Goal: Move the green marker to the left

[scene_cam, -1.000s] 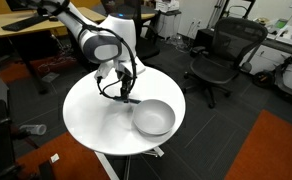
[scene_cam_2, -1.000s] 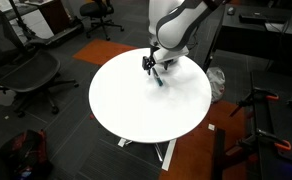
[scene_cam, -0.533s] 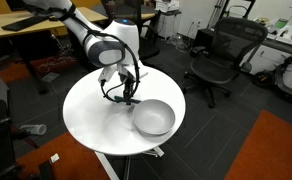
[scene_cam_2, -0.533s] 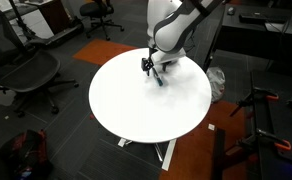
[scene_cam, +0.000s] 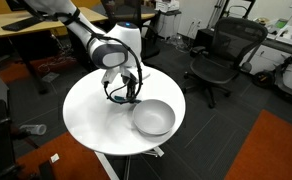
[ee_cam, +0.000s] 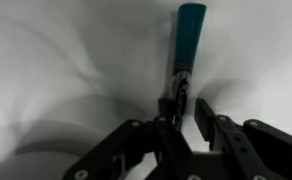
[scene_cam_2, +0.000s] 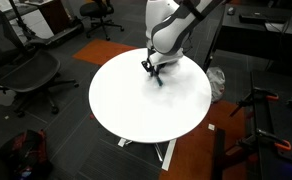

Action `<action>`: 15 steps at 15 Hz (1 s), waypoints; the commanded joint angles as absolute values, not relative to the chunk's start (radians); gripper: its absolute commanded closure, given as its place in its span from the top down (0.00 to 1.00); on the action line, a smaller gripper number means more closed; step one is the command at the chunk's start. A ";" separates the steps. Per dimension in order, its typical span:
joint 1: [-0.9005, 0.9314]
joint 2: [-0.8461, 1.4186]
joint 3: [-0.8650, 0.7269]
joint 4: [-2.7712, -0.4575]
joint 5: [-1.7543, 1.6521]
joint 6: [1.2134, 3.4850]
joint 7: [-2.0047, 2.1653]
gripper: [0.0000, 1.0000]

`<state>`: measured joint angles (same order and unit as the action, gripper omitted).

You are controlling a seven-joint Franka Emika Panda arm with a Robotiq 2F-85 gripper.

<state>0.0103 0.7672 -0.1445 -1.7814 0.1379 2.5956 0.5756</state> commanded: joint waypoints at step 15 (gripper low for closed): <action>0.102 0.739 -0.082 -1.774 0.130 2.609 0.450 0.05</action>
<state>0.0794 0.7684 -0.0978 -1.7502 0.1362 2.5969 0.4896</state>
